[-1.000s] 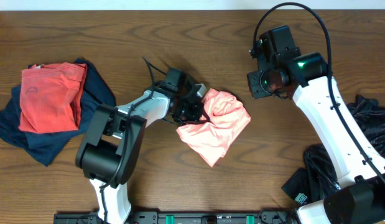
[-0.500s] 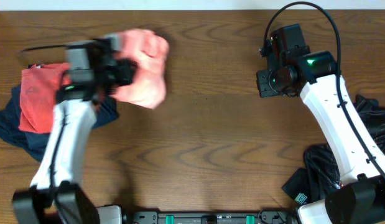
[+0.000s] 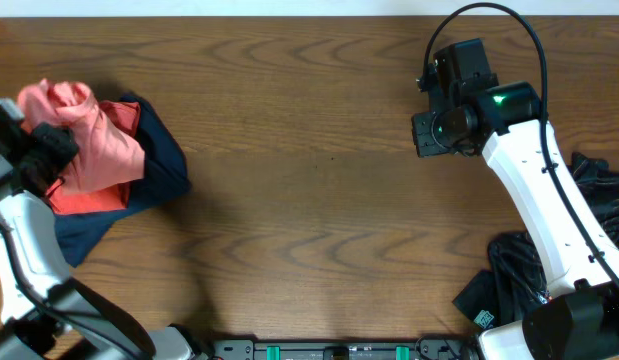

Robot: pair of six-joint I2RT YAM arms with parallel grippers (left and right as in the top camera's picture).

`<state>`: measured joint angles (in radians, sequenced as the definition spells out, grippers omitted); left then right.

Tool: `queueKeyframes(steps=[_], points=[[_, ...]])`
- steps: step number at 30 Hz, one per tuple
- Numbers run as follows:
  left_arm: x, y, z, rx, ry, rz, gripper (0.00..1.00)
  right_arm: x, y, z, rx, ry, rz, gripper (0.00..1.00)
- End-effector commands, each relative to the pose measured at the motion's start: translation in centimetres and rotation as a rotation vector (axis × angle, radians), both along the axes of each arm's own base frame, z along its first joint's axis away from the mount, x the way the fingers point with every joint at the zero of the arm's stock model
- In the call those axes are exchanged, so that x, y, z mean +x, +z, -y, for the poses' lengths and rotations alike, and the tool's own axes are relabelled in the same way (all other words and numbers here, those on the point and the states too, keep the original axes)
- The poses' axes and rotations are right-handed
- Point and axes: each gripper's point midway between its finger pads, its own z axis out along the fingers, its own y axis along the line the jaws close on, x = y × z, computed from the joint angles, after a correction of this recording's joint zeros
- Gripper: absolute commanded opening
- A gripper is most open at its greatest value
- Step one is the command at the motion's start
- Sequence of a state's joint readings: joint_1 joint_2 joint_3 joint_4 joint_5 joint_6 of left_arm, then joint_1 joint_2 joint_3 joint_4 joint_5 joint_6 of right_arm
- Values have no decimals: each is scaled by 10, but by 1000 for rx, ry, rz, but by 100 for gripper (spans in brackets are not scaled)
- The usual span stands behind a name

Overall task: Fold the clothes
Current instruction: 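Drop the shirt onto the left clothes pile and open the left gripper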

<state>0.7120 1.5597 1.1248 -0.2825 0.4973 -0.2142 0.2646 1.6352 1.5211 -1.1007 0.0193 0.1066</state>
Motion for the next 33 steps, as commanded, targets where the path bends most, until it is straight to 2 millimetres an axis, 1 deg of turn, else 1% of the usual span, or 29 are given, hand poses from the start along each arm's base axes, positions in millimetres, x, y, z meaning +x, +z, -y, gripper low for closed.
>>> queueKeyframes(steps=[1, 2, 6, 9, 11, 13, 14, 15, 17, 18, 20, 22, 24, 25, 27, 28, 29, 30, 31, 32, 33], points=[[-4, -3, -23, -42, 77, 7, 98, -2, -5, 4, -8, -12, -19, 44], [-8, -3, -29, -58, 108, 12, 98, -3, -5, 4, -10, -12, -23, 44], [-38, 2, -69, -119, 347, 24, 98, -4, -6, 5, -13, -13, -28, 45], [-62, 11, -87, -158, 477, 42, 98, -3, -5, 5, -12, -13, -26, 45], [-76, 17, -95, -180, 551, 55, 98, -3, -5, 4, -11, -13, -23, 45], [-77, 26, -95, -182, 554, 80, 98, -3, -5, 4, -11, -13, -23, 46], [-72, 31, -91, -185, 529, 102, 98, -3, -5, 4, -11, -13, -23, 46], [-62, 38, -84, -193, 474, 135, 98, -3, -5, 4, -11, -13, -23, 46], [-38, 52, -61, -206, 339, 196, 98, -2, -5, 4, -10, -13, -20, 47], [-25, 59, -47, -200, 259, 222, 98, -1, -4, 4, -9, -13, -16, 48], [2, 66, -11, -178, 106, 241, 98, 0, -4, 2, 1, -11, -11, 52], [27, 66, 35, -130, -57, 228, 98, 3, -3, 1, 15, -31, -2, 62], [43, 61, 80, -82, -198, 200, 98, 6, -2, 0, 29, -61, 7, 67], [49, 54, 106, -56, -261, 166, 98, 8, -1, 0, 40, -83, 14, 71], [53, 36, 152, -16, -358, 74, 98, 11, 0, -2, 73, -113, 23, 82], [51, 25, 172, 2, -400, 24, 98, 13, 2, -5, 95, -109, 27, 89], [48, 15, 192, 15, -441, -27, 98, 15, 3, -8, 117, -103, 30, 97], [42, 3, 214, 30, -491, -86, 98, 16, 4, -10, 140, -98, 31, 99], [35, -6, 231, 34, -529, -136, 98, 16, 4, -11, 154, -98, 27, 99], [25, -17, 250, 32, -571, -197, 98, 16, 4, -10, 161, -100, 25, 99], [14, -25, 265, 30, -611, -248, 98, 15, 3, -7, 159, -107, 21, 99]])
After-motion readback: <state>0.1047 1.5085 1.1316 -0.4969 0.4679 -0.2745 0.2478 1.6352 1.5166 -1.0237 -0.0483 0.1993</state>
